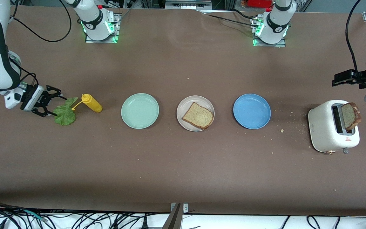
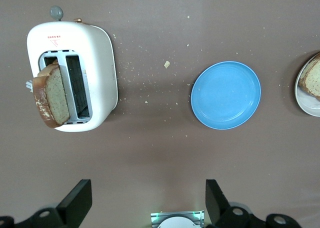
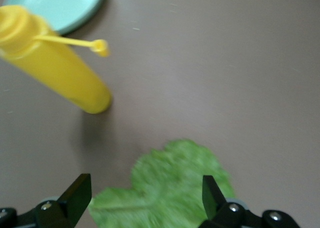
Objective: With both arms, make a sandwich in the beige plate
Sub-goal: 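Lower the bottle to the table and open the right gripper, then lower the right gripper onto the lettuce leaf and grasp it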
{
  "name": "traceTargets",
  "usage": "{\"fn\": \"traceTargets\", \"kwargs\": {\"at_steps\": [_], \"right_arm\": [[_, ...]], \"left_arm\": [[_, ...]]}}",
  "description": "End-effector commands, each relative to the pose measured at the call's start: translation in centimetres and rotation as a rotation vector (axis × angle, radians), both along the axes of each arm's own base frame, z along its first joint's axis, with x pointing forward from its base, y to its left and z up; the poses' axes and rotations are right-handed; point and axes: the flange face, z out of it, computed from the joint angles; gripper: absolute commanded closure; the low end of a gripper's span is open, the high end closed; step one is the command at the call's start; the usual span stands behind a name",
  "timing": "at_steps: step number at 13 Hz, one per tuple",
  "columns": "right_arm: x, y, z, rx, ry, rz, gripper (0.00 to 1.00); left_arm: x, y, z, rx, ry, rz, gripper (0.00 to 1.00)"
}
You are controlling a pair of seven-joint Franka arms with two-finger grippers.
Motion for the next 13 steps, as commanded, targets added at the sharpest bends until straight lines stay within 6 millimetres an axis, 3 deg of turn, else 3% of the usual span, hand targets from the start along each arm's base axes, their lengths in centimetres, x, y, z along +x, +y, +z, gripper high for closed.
{"fn": "traceTargets", "kwargs": {"at_steps": [1,5,11,13], "right_arm": [[1.1,1.1,1.1,-0.099,0.033,-0.149,0.02],[1.2,2.3,-0.9,-0.146,0.225,-0.452,0.02],[0.0,1.6,-5.1,-0.233,0.292,-0.477,0.01],[0.0,2.5,-6.1,-0.233,0.305,-0.465,0.02]], "left_arm": [[-0.7,0.1,0.5,0.037,0.006,-0.003,0.00],[-0.7,0.2,0.5,0.038,0.006,-0.001,0.00],[-0.7,0.2,0.5,0.038,0.006,-0.001,0.00],[-0.7,0.2,0.5,0.038,0.006,-0.001,0.00]]}}
